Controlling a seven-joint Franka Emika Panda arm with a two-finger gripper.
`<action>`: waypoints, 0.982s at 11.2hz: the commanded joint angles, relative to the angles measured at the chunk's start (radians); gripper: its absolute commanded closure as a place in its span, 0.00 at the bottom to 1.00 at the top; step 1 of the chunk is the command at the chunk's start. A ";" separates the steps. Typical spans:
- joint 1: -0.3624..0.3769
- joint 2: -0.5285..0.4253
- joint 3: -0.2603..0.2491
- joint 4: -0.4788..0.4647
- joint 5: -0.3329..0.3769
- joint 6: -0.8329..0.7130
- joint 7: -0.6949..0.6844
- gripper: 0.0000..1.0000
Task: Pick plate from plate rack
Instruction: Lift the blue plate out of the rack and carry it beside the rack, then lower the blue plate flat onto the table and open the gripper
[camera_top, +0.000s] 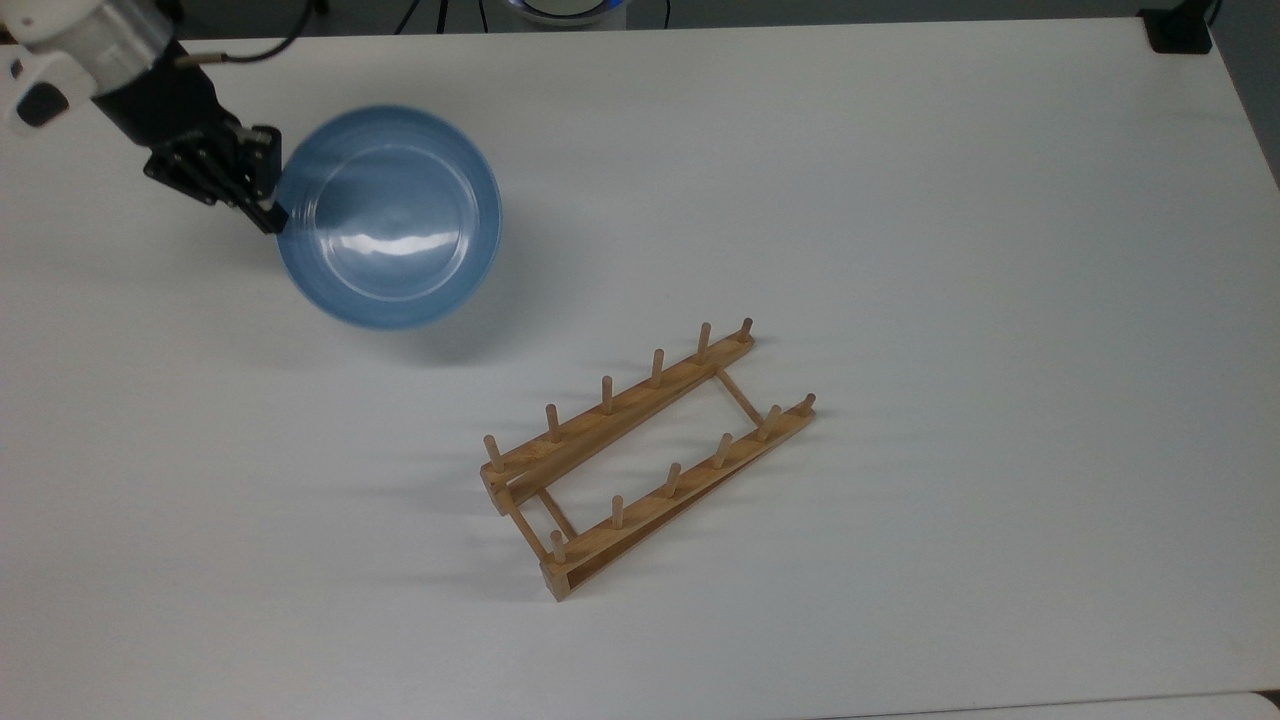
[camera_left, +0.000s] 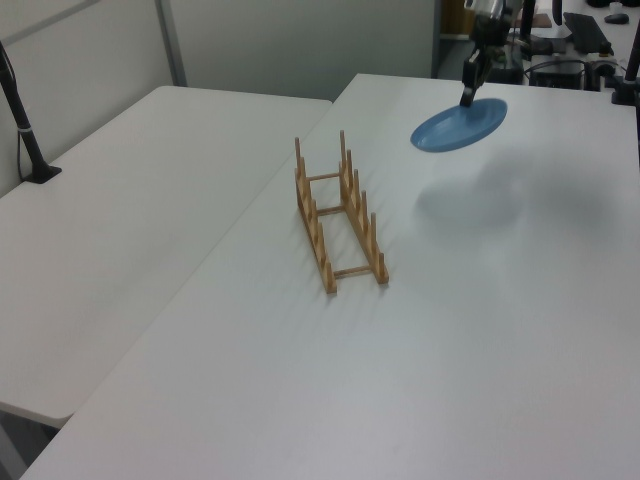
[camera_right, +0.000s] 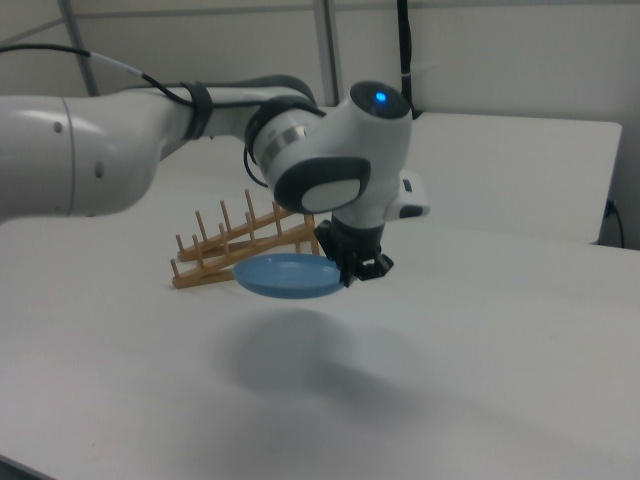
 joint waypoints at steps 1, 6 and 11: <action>0.028 0.060 0.017 -0.065 0.018 0.176 -0.027 0.96; 0.032 0.159 0.031 -0.073 0.017 0.334 -0.076 0.97; 0.010 0.156 0.029 -0.066 -0.006 0.253 -0.111 0.36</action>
